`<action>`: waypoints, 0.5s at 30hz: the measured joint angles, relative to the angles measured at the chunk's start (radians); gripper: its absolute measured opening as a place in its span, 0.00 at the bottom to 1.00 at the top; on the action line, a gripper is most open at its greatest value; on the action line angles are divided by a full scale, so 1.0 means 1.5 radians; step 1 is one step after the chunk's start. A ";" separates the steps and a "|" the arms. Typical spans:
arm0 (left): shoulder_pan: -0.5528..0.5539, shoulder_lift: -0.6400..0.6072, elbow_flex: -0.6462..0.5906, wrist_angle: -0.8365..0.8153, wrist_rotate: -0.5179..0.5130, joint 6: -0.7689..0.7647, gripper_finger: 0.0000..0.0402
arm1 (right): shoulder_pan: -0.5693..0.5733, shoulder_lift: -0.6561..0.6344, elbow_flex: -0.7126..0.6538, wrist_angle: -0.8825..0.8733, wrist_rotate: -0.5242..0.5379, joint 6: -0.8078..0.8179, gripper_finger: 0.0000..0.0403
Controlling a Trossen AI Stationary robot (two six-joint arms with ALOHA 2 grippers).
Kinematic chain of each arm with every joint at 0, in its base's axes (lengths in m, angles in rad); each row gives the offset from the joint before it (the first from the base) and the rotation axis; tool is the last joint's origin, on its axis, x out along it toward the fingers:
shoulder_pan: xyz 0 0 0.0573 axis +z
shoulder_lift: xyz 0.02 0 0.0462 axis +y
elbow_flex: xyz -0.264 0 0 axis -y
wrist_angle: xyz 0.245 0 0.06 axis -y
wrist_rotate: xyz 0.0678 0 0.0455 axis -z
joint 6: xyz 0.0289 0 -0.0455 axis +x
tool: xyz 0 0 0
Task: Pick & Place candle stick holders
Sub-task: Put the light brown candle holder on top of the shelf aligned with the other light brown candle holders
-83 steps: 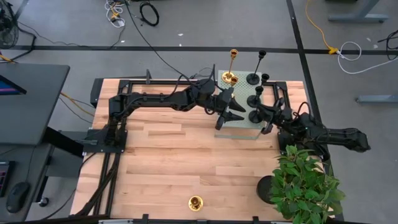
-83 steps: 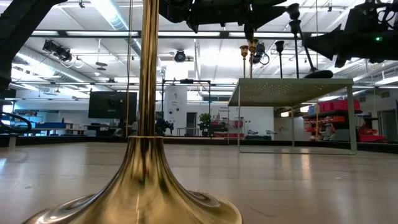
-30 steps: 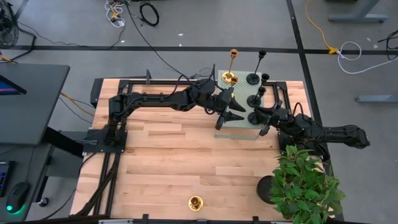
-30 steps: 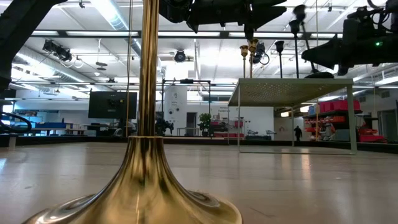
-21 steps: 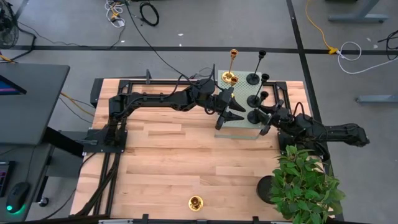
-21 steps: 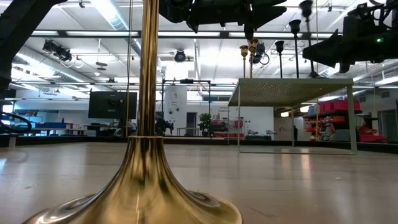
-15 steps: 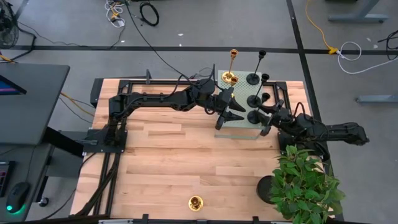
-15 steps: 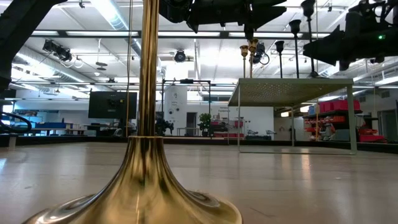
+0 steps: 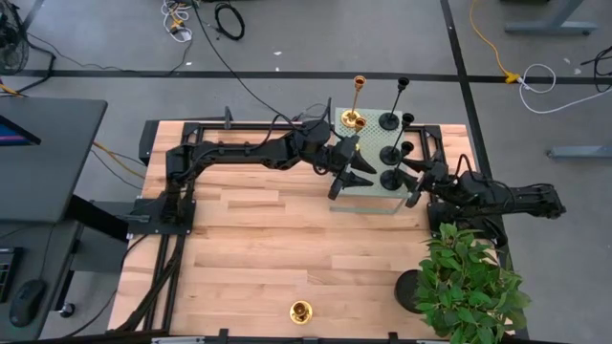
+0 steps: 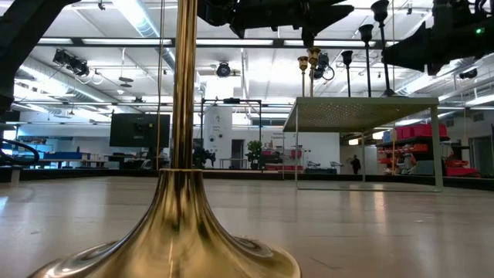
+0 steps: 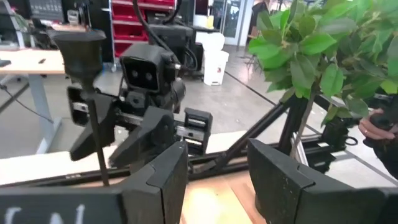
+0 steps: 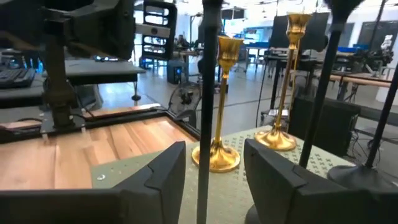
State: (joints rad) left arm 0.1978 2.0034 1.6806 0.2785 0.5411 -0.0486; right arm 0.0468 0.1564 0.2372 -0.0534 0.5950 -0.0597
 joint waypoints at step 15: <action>0.001 -0.066 0.000 -0.174 -0.009 0.044 0.42 | 0.007 -0.039 0.104 -0.206 -0.053 0.068 0.40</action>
State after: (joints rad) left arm 0.2001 1.9048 1.6810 0.0177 0.5279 0.0171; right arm 0.0568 0.0973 0.3935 -0.3621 0.5157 0.0416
